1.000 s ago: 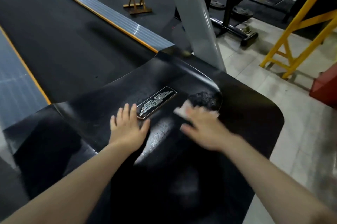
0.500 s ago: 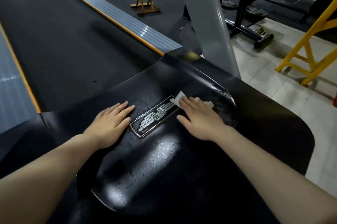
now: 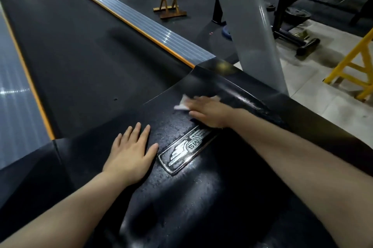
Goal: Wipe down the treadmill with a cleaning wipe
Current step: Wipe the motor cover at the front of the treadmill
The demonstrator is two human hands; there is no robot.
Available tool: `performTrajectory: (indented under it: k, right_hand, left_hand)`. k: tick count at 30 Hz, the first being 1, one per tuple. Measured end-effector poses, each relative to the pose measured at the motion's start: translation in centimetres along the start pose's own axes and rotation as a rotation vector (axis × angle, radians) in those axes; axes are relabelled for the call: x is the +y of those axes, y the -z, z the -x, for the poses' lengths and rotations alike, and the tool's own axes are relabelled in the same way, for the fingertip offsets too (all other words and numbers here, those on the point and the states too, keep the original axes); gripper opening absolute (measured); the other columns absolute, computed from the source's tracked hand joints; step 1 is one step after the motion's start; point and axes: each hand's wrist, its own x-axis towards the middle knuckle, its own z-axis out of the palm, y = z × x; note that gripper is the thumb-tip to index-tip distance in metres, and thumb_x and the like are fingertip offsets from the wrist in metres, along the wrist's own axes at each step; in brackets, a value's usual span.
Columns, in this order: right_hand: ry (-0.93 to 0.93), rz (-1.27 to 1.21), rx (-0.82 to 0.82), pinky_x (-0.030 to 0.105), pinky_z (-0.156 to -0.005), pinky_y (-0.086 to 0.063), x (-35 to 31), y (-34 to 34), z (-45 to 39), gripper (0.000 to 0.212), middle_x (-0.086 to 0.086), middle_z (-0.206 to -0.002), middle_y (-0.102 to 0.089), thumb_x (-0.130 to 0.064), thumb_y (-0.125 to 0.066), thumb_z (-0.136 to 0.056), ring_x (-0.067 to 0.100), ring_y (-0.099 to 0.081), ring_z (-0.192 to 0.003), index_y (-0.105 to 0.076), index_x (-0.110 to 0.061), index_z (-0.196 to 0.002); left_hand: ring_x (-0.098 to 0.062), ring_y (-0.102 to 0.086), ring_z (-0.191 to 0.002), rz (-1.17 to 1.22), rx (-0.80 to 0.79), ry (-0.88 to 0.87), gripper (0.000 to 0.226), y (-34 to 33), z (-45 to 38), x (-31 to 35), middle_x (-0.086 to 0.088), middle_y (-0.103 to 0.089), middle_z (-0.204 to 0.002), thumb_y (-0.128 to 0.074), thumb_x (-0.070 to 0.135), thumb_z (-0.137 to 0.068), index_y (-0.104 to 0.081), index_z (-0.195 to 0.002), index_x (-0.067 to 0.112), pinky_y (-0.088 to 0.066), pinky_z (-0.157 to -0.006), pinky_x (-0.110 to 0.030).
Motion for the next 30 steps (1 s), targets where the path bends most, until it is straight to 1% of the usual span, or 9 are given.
performTrajectory:
  k: [2,5,8,12,16,20,24,27,30]
  right_hand:
    - [-0.245,0.058,0.086,0.045,-0.116,-0.025,4.4,0.4,-2.1,0.082,0.01,-0.153,-0.035,-0.073,-0.024,-0.085,0.032,-0.032,-0.139,-0.027,-0.025,-0.151]
    - [-0.513,0.134,0.14,0.05,-0.115,-0.023,5.7,0.4,-5.5,0.088,0.011,-0.154,-0.031,-0.076,-0.02,-0.085,0.033,-0.029,-0.14,-0.025,-0.018,-0.151]
    - [-0.294,-0.047,0.133,0.055,-0.108,-0.032,-1.4,0.1,-7.2,0.076,0.01,-0.148,-0.041,-0.076,-0.034,-0.084,0.035,-0.041,-0.133,-0.031,-0.032,-0.146]
    - [0.244,-0.004,-0.035,0.044,-0.12,-0.015,-7.7,-1.6,-7.7,0.069,-0.001,-0.161,-0.022,-0.062,-0.031,-0.097,0.019,-0.019,-0.148,-0.023,-0.025,-0.154]
    - [-0.187,0.008,0.166,0.052,-0.109,-0.032,0.5,-0.5,-10.4,0.084,0.003,-0.152,-0.038,-0.081,-0.021,-0.074,0.031,-0.041,-0.134,-0.032,-0.042,-0.147]
    - [-0.52,0.217,0.138,0.047,-0.115,-0.023,6.1,0.9,-12.1,0.086,0.012,-0.159,-0.025,-0.069,-0.022,-0.093,0.032,-0.027,-0.142,-0.019,-0.009,-0.154]
    - [-0.262,0.024,0.09,0.055,-0.114,-0.022,1.3,-0.1,-14.4,0.067,0.008,-0.151,-0.039,-0.076,-0.028,-0.085,0.036,-0.035,-0.139,-0.036,-0.045,-0.144]
    - [0.054,0.006,-0.024,0.045,-0.118,-0.02,0.1,-0.4,-13.8,0.059,-0.004,-0.157,-0.033,-0.063,-0.035,-0.096,0.024,-0.028,-0.144,-0.035,-0.037,-0.148]
    - [-0.125,0.077,0.142,0.054,-0.107,-0.034,5.0,0.2,-13.3,0.064,0.009,-0.144,-0.047,-0.073,-0.026,-0.086,0.033,-0.045,-0.129,-0.033,-0.046,-0.142]
  left_hand:
    - [-0.017,0.01,-0.152,0.0,-0.001,0.0,0.072,0.1,0.0,0.2,0.001,0.01,-0.166,-0.003,0.064,-0.094,0.006,-0.158,0.03,0.003,-0.124,-0.039]
    - [-0.016,0.012,-0.152,0.017,0.014,-0.004,0.068,0.2,0.1,0.2,0.002,0.011,-0.166,-0.011,0.059,-0.099,0.006,-0.158,0.031,0.005,-0.124,-0.038]
    - [-0.015,0.012,-0.152,0.034,0.003,-0.005,0.065,0.2,0.2,0.2,0.003,0.011,-0.166,-0.011,0.056,-0.101,0.006,-0.158,0.031,0.006,-0.123,-0.038]
    - [-0.015,0.011,-0.152,0.024,0.018,-0.003,0.063,0.2,0.0,0.2,0.002,0.009,-0.166,-0.011,0.052,-0.102,0.006,-0.158,0.03,0.005,-0.124,-0.038]
    - [-0.014,0.013,-0.152,0.062,0.007,0.001,0.062,0.3,0.2,0.3,0.005,0.012,-0.166,-0.011,0.053,-0.102,0.006,-0.158,0.032,0.007,-0.123,-0.037]
    - [-0.015,0.012,-0.152,0.047,0.019,-0.008,0.062,0.1,0.0,0.1,0.004,0.01,-0.166,-0.01,0.054,-0.101,0.005,-0.158,0.032,0.005,-0.124,-0.038]
    - [-0.016,0.012,-0.152,0.022,0.022,-0.002,0.067,0.0,0.1,0.2,0.003,0.011,-0.166,0.003,0.055,-0.095,0.007,-0.158,0.031,0.005,-0.124,-0.038]
    - [-0.015,0.012,-0.152,0.041,0.028,-0.013,0.073,0.0,0.1,0.2,0.004,0.011,-0.166,0.008,0.057,-0.09,0.007,-0.157,0.031,0.006,-0.123,-0.038]
    - [-0.014,0.012,-0.152,0.057,0.044,-0.012,0.07,-0.1,0.1,0.1,0.004,0.011,-0.166,0.005,0.056,-0.092,0.006,-0.157,0.031,0.006,-0.123,-0.037]
